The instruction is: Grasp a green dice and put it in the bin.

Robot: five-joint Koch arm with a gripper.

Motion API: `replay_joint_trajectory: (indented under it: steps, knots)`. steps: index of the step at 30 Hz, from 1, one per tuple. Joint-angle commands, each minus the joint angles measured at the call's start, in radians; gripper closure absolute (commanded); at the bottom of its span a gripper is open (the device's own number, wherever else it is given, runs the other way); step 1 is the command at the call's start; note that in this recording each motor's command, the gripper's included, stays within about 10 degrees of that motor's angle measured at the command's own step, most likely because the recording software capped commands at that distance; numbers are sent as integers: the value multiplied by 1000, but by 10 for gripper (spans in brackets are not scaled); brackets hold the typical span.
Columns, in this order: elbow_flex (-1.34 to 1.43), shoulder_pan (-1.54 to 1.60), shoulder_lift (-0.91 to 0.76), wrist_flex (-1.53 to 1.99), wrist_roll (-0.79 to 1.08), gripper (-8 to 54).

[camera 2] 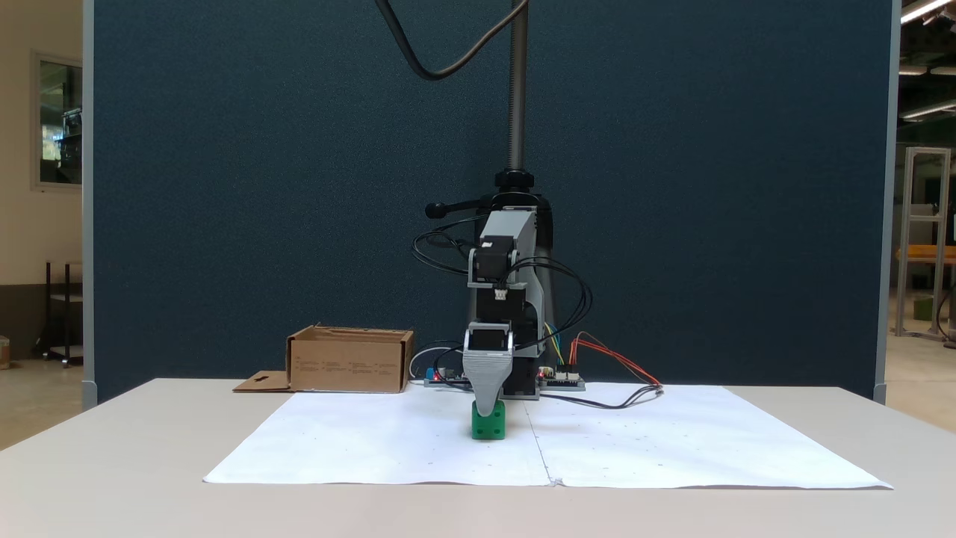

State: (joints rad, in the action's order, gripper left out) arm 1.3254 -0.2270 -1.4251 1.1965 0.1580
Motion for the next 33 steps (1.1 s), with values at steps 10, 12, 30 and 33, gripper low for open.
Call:
replay_joint_trajectory:
  steps: [10, 12, 30, 33]
  knots:
    - [6, -2, 11, -46, -55, 40]
    - [8, -2, 15, -46, -55, 40]
    - [38, -8, 37, -84, -52, 250]
    - [38, -15, 37, -87, -54, 337]
